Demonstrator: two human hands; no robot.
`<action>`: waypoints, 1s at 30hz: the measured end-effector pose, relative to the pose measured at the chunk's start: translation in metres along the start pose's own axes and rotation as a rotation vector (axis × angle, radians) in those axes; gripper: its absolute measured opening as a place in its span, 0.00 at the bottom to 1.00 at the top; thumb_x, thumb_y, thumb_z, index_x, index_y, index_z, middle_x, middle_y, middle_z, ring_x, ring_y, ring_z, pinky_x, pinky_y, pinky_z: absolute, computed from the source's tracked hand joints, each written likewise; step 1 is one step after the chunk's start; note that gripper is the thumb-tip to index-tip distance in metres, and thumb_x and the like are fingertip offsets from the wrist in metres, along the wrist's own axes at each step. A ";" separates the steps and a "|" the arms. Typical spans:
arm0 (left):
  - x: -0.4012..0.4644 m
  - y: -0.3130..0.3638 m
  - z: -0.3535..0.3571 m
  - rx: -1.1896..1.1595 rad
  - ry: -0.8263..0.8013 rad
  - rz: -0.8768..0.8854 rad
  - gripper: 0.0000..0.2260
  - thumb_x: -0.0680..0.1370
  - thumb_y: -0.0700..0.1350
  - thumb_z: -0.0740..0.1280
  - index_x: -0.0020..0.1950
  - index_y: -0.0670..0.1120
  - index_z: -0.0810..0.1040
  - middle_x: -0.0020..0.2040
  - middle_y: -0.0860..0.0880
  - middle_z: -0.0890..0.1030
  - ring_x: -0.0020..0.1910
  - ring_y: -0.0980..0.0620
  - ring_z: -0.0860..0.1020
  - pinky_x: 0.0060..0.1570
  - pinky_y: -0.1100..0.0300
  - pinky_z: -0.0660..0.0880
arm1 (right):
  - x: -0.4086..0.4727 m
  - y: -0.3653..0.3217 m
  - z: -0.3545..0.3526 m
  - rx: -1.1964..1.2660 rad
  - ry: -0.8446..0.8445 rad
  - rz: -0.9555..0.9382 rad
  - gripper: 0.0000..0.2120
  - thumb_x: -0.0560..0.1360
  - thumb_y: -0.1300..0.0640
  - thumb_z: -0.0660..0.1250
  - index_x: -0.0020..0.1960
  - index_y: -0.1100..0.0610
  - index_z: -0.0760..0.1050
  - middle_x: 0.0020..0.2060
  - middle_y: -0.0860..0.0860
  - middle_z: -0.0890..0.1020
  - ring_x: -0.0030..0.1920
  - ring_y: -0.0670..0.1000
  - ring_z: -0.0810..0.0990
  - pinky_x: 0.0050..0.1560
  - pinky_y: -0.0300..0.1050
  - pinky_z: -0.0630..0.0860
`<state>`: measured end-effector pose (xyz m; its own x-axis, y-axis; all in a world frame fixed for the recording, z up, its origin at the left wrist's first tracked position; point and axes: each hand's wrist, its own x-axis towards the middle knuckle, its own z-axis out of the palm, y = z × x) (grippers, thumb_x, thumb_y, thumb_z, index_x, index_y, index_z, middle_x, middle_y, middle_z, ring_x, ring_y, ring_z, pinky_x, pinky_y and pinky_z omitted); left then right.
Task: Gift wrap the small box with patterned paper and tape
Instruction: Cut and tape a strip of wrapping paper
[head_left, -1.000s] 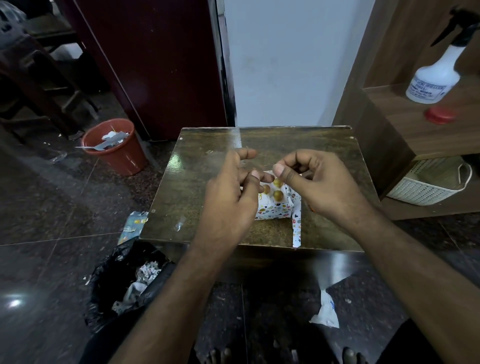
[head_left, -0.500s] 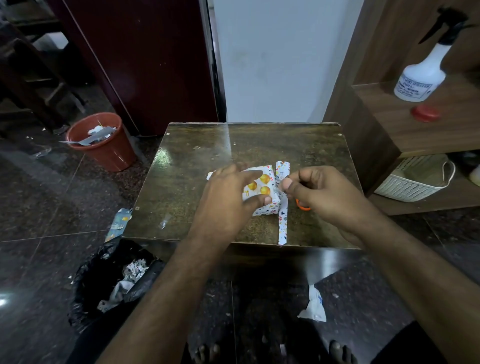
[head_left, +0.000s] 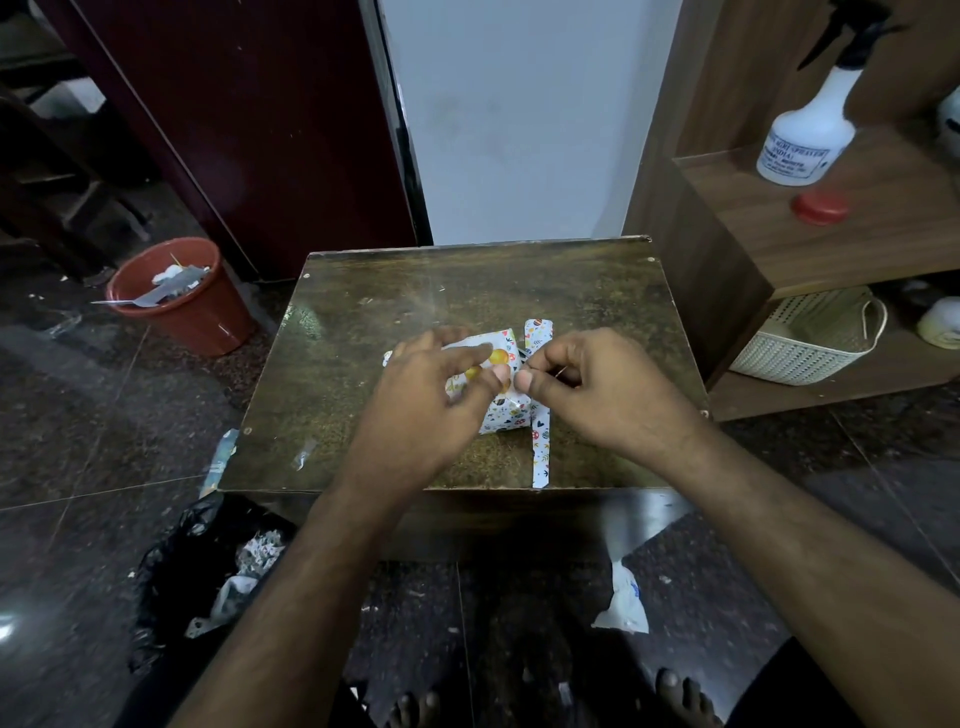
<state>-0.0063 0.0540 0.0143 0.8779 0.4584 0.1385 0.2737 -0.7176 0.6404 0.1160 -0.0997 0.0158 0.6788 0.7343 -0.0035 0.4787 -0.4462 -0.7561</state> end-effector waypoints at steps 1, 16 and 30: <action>0.000 0.000 0.001 0.029 0.001 0.002 0.19 0.79 0.59 0.69 0.66 0.52 0.83 0.71 0.52 0.76 0.71 0.53 0.71 0.60 0.67 0.65 | 0.000 0.000 0.000 -0.013 0.012 -0.004 0.09 0.79 0.49 0.72 0.40 0.46 0.82 0.26 0.36 0.78 0.29 0.38 0.75 0.33 0.32 0.66; 0.001 0.003 0.003 0.087 0.024 -0.016 0.25 0.72 0.59 0.78 0.66 0.51 0.83 0.68 0.52 0.77 0.68 0.52 0.72 0.66 0.51 0.71 | -0.008 -0.013 0.003 -0.285 0.132 0.013 0.06 0.79 0.46 0.70 0.49 0.47 0.83 0.44 0.44 0.83 0.47 0.49 0.81 0.49 0.50 0.80; 0.003 0.003 0.003 0.067 0.026 -0.041 0.25 0.71 0.58 0.78 0.66 0.51 0.83 0.68 0.54 0.76 0.68 0.53 0.71 0.63 0.55 0.69 | -0.008 -0.010 0.014 -0.137 0.190 0.032 0.05 0.76 0.47 0.73 0.44 0.48 0.82 0.35 0.42 0.83 0.38 0.44 0.81 0.43 0.49 0.81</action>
<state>-0.0017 0.0514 0.0147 0.8550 0.5012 0.1331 0.3361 -0.7311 0.5938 0.0982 -0.0938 0.0147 0.7814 0.6148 0.1066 0.5174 -0.5429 -0.6615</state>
